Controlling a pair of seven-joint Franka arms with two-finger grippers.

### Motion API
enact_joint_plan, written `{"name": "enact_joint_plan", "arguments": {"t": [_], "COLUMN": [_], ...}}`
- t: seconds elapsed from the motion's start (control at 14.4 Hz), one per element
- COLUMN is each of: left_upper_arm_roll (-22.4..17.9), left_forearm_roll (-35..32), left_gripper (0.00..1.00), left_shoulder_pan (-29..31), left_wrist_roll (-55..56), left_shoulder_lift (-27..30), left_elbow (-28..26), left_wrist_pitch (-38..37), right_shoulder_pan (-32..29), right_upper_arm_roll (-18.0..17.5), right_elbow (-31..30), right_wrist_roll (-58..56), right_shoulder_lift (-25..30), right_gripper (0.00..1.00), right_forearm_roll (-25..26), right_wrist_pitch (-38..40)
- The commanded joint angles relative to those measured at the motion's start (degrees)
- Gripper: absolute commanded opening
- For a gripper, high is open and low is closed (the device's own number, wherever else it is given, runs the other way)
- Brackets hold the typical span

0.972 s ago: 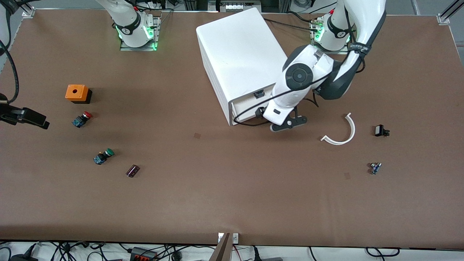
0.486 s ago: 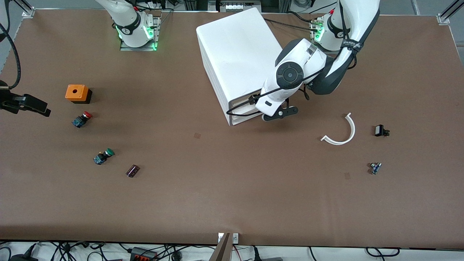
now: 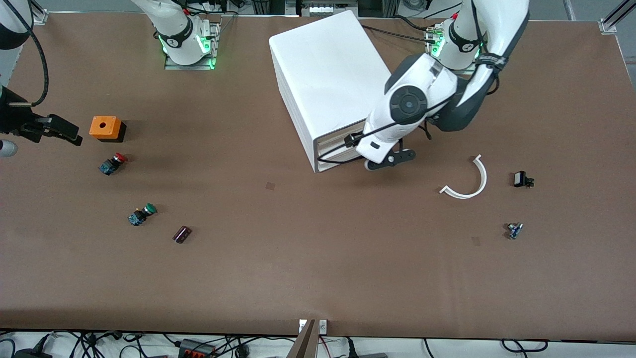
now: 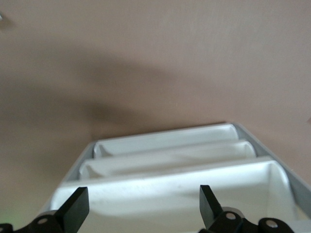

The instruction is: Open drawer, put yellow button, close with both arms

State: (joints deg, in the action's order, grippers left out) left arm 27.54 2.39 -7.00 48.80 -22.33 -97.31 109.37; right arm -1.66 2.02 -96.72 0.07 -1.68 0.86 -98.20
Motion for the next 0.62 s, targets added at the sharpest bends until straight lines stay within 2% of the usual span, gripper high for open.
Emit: {"name": "enact_joint_plan", "arguments": {"t": [0.0,0.14,0.28,0.56], "left_upper_arm_roll": [0.3,0.3,0.1,0.2], "left_forearm_roll": [-5.1,-8.1,-8.4,-11.2], "left_gripper": [1.0,1.0,1.0,1.0], "left_shoulder_pan": [5.7,9.4,13.1,19.1], "left_wrist_roll": [-10.6,-19.6,-32.0,-44.3], "left_shoulder_lift": [0.7,0.7,0.8,0.8], "left_elbow": [5.2,7.8,10.6,19.8], "left_wrist_pitch": [-5.7,-8.1,-9.0,-20.1], "right_shoulder_pan": [-1.1,-1.1,-0.9,-1.0], "right_upper_arm_roll": [-0.9,-0.9,-1.0,-0.9], "right_elbow": [-1.9,-1.7,-1.8,-1.9], "right_wrist_roll": [-1.1,-1.1,-1.9,-2.9], "right_shoulder_lift": [1.9,1.9,2.6,3.2], "right_gripper": [1.0,1.0,1.0,1.0], "right_forearm_roll": [-0.3,-0.5,-0.2,-0.2], "right_wrist_pitch": [0.3,0.4,0.6,1.0]}}
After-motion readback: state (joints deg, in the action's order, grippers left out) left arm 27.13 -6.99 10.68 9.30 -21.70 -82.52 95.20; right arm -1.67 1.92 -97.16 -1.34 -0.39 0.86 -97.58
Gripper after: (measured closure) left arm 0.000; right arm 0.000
